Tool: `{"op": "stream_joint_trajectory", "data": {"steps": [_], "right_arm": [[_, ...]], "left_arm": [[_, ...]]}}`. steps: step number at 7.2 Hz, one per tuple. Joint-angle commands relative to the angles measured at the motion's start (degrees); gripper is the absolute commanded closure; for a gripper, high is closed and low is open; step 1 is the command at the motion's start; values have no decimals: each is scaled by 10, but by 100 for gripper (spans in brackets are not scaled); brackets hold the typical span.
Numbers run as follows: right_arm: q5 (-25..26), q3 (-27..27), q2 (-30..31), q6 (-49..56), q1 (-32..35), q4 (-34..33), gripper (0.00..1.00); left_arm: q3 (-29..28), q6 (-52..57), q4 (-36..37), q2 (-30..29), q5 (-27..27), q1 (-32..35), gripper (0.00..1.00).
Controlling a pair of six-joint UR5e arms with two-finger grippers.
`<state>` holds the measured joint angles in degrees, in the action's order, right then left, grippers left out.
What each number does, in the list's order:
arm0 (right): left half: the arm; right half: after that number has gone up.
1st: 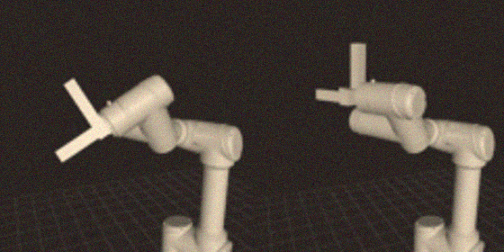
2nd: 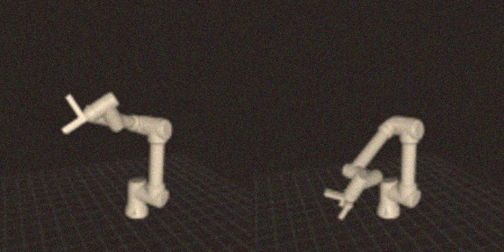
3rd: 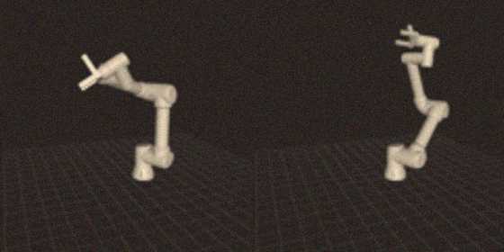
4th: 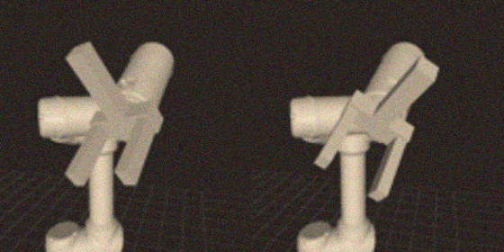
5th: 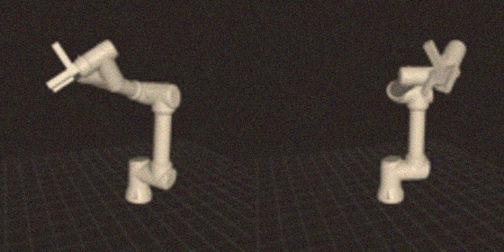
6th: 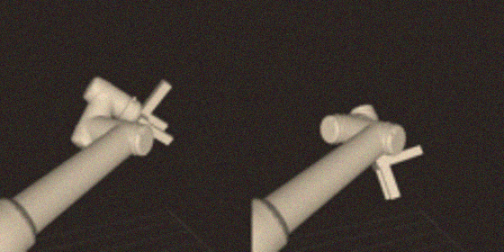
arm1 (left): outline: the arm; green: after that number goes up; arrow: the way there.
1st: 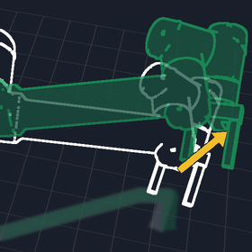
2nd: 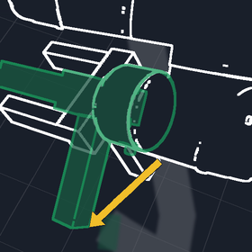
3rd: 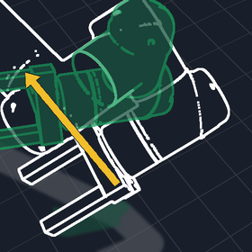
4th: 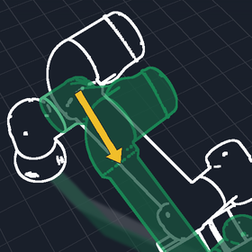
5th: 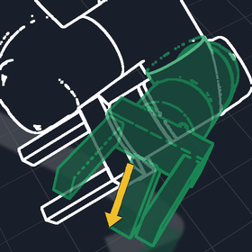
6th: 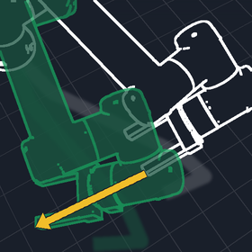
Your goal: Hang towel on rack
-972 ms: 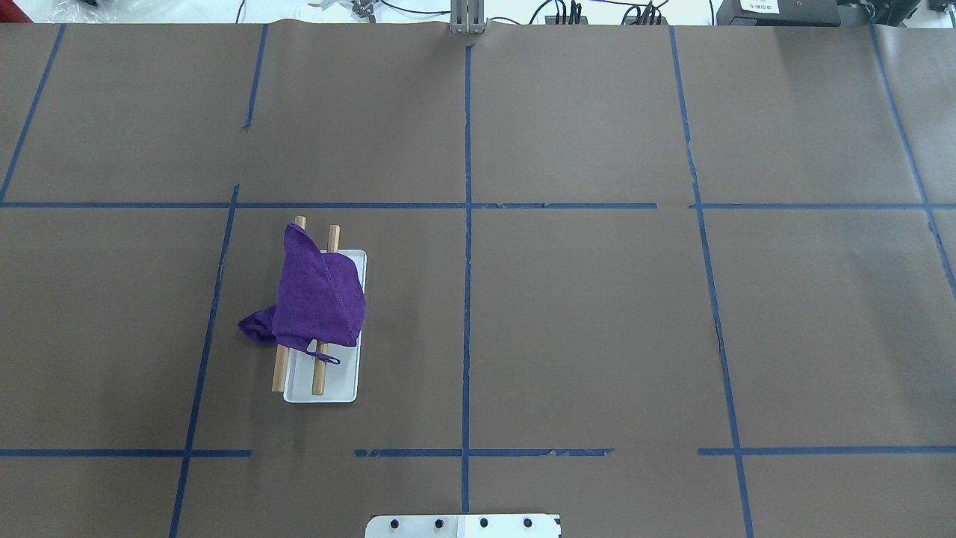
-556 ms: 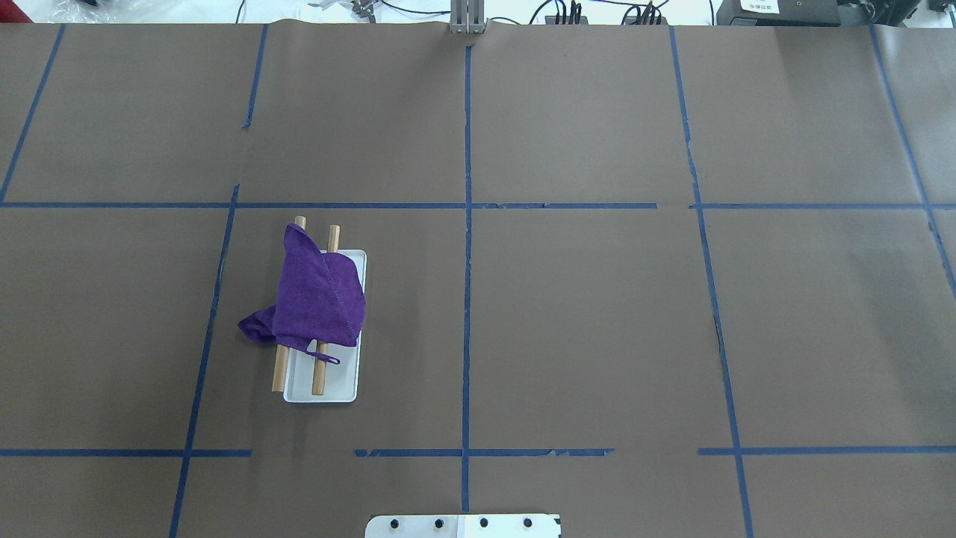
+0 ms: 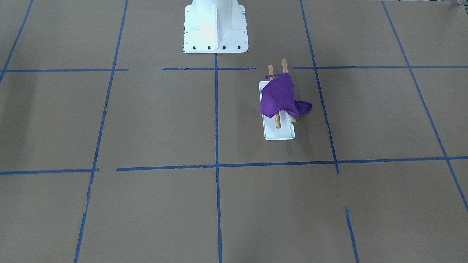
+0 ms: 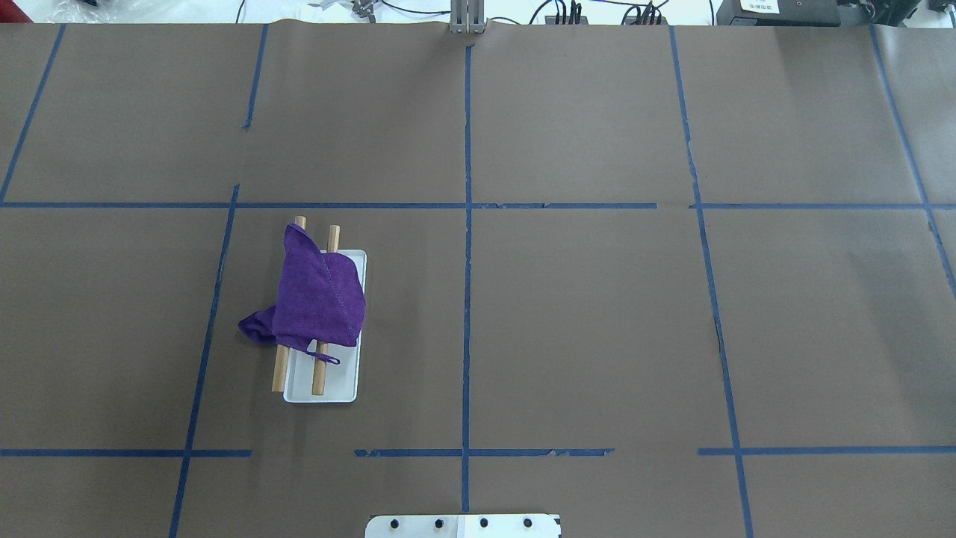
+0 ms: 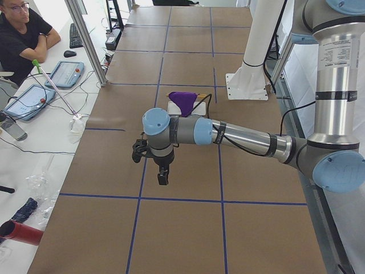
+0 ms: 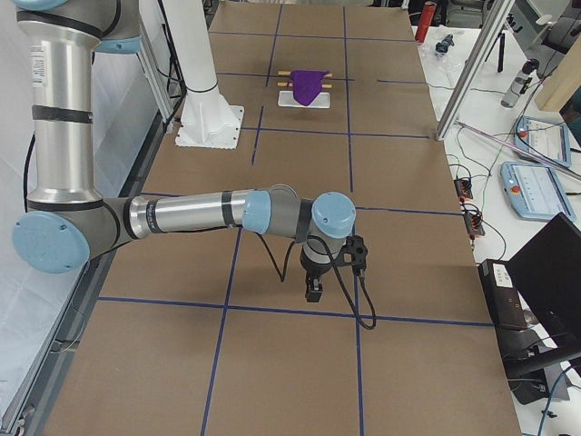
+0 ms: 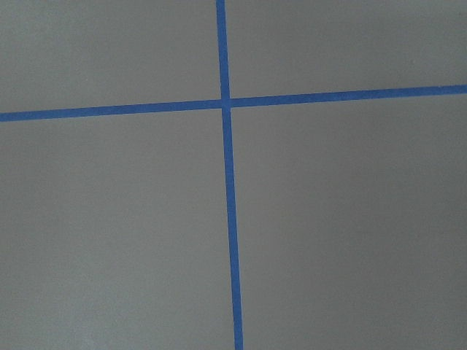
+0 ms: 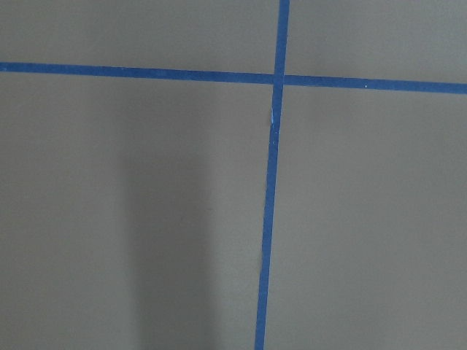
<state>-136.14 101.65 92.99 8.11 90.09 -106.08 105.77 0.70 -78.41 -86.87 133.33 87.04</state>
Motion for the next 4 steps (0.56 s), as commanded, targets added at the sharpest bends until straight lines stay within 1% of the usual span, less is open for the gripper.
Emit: {"op": "stream_joint_trajectory", "data": {"steps": [1, 4], "right_arm": [[-1, 0, 0, 0, 0, 0, 0], [-1, 1, 0, 0, 0, 0, 0]], "left_arm": [[0, 0, 0, -1, 0, 1, 0], [-3, 0, 0, -7, -1, 0, 0]]}}
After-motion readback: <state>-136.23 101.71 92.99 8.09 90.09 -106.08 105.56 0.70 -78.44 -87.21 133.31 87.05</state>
